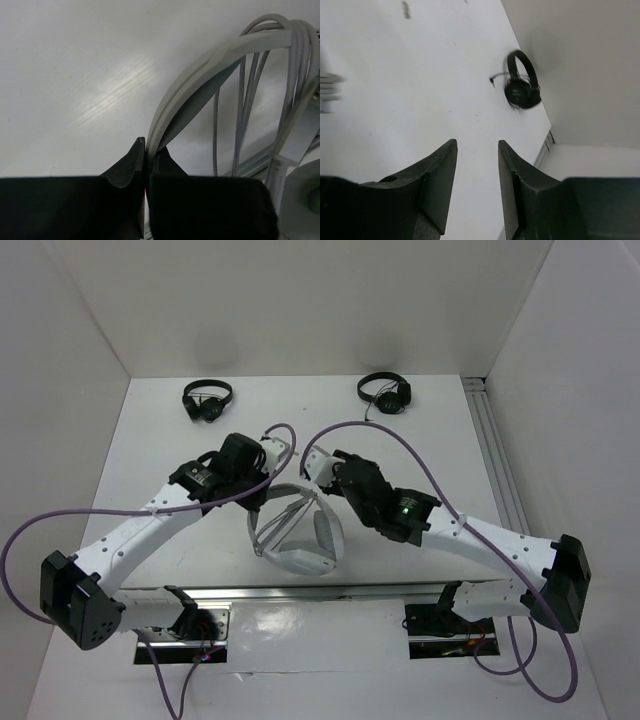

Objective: Wrap the headphones

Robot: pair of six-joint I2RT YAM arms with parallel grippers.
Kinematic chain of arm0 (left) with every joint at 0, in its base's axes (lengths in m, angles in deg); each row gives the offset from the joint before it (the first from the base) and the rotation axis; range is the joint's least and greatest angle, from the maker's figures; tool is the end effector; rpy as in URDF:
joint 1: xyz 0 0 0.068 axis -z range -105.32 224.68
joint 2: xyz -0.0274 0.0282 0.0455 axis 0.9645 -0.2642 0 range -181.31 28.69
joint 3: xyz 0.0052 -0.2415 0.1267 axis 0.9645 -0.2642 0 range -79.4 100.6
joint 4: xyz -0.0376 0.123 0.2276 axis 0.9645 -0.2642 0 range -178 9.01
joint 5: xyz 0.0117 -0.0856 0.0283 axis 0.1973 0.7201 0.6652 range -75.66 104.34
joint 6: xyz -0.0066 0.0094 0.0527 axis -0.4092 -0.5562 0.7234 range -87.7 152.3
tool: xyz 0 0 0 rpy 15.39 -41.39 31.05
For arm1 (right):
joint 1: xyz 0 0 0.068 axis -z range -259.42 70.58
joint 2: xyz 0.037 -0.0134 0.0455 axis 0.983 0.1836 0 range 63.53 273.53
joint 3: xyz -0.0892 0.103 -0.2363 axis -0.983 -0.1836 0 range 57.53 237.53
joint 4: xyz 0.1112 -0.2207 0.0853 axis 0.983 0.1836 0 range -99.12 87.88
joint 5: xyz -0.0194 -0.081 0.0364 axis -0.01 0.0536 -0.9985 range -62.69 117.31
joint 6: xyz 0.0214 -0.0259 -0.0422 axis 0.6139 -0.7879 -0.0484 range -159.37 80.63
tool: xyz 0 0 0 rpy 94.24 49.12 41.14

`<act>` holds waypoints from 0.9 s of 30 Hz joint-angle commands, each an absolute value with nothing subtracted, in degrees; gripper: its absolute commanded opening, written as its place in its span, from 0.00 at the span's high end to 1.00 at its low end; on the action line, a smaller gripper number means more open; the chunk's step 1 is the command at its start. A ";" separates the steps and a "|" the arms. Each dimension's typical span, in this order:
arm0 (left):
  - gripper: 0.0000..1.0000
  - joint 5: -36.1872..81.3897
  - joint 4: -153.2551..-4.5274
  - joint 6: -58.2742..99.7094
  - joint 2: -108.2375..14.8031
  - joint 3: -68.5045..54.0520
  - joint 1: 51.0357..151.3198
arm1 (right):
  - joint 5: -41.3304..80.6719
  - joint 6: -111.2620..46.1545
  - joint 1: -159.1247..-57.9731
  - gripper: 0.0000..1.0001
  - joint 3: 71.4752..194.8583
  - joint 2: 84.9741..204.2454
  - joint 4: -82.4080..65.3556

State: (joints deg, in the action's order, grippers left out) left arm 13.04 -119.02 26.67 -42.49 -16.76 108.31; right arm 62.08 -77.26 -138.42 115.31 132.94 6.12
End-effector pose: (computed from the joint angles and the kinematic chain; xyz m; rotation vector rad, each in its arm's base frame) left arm 0.2180 -0.1441 0.3067 0.5710 2.3351 -0.2959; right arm 0.1571 0.2219 0.3233 -1.2011 1.5620 -0.3778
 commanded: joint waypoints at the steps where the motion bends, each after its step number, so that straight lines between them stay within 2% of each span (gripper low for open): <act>1: 1.00 19.96 -123.01 27.55 -42.32 -13.48 107.81 | 63.70 -75.93 -136.29 0.54 116.33 133.75 2.39; 7: 1.00 21.20 -123.01 28.25 -43.65 -13.48 107.29 | 62.39 -73.39 -134.19 0.51 118.96 138.67 3.36; 14: 1.00 19.61 -123.62 27.20 -46.80 -12.95 106.67 | 58.78 -66.46 -128.92 0.48 120.90 134.74 3.36; 18: 1.00 19.44 -123.62 26.67 -48.30 -11.11 106.67 | 57.36 -62.31 -127.59 0.39 122.13 129.89 4.41; 19: 1.00 19.44 -123.62 26.67 -49.26 -10.23 106.67 | 58.50 -61.26 -127.59 0.30 123.70 129.28 5.46; 21: 1.00 18.21 -122.40 25.27 -51.02 -8.22 106.67 | 61.49 -57.40 -127.06 0.21 125.55 128.40 8.44; 22: 1.00 18.21 -121.87 24.74 -51.72 -7.51 106.67 | 64.02 -53.47 -127.06 0.11 127.91 127.78 9.67; 24: 1.00 17.68 -120.73 23.07 -54.79 -5.75 106.67 | 65.71 -49.76 -127.06 0.03 130.29 127.08 12.75; 25: 1.00 17.68 -118.89 21.68 -55.94 -4.00 106.67 | 67.29 -45.74 -127.06 0.00 132.13 127.07 15.55; 27: 1.00 17.68 -117.04 20.62 -59.79 -2.24 106.67 | 67.30 -42.28 -127.06 0.00 133.55 125.41 18.29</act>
